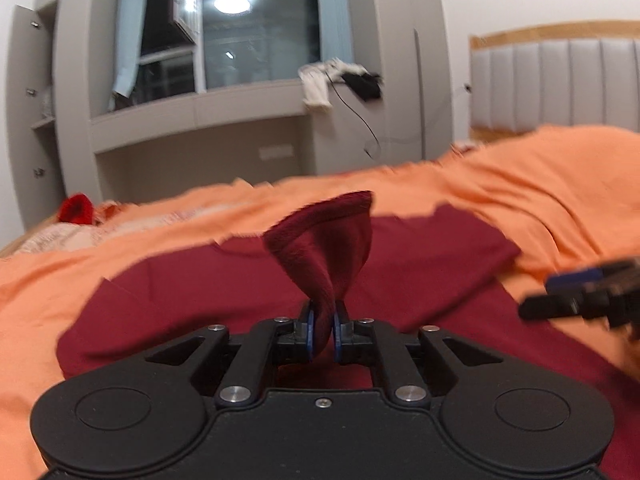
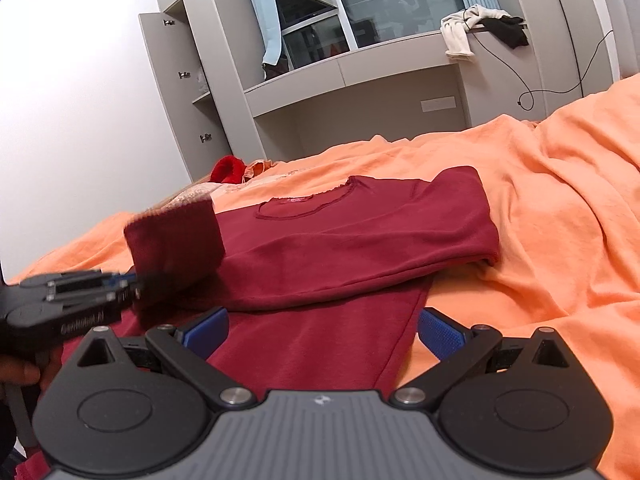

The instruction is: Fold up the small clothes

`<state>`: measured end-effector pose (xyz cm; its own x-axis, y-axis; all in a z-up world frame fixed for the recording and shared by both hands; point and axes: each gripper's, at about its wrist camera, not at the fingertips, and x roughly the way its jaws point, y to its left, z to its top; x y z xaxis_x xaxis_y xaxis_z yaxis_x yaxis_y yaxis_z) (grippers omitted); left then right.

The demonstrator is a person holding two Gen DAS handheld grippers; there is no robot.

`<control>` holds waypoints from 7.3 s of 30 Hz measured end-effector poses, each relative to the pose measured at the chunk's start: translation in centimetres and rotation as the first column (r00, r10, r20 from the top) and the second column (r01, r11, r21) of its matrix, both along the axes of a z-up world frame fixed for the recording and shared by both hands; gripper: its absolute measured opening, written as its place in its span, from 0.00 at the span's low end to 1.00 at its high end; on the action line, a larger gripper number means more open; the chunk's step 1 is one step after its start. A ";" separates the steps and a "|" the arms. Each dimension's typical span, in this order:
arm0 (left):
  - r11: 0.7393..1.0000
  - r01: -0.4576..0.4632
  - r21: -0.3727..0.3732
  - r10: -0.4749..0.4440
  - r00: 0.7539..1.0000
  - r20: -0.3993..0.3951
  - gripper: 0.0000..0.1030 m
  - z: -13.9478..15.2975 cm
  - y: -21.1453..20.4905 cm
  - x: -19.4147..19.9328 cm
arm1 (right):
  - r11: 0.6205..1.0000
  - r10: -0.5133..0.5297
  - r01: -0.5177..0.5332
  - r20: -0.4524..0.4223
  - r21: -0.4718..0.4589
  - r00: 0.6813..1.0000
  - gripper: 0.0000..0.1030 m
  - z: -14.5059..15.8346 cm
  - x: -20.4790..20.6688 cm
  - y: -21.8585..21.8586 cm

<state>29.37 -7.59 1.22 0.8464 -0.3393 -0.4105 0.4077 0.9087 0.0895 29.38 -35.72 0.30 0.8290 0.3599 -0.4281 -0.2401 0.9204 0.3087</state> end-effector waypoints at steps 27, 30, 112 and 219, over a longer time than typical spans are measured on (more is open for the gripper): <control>0.812 -0.505 -0.291 0.462 0.862 -0.208 0.93 2.1 17.1 6.9 | 0.945 0.122 -0.097 0.061 -0.312 0.991 1.00 0.6 2.0 7.2; 0.730 -0.609 -0.310 0.553 0.793 -0.256 0.90 1.1 20.3 8.2 | 0.932 0.134 -0.107 0.057 -0.347 0.989 1.00 0.0 1.9 7.8; 0.978 -0.124 -0.169 0.130 0.991 0.024 0.99 -0.6 7.7 -19.3 | 0.632 0.371 0.012 0.315 -0.775 0.874 0.89 -5.8 -20.0 9.4; 0.974 -0.217 -0.059 0.218 0.838 0.500 0.05 12.0 8.5 -36.8 | 0.752 0.098 0.419 0.714 -0.510 0.693 0.05 7.5 -30.1 5.2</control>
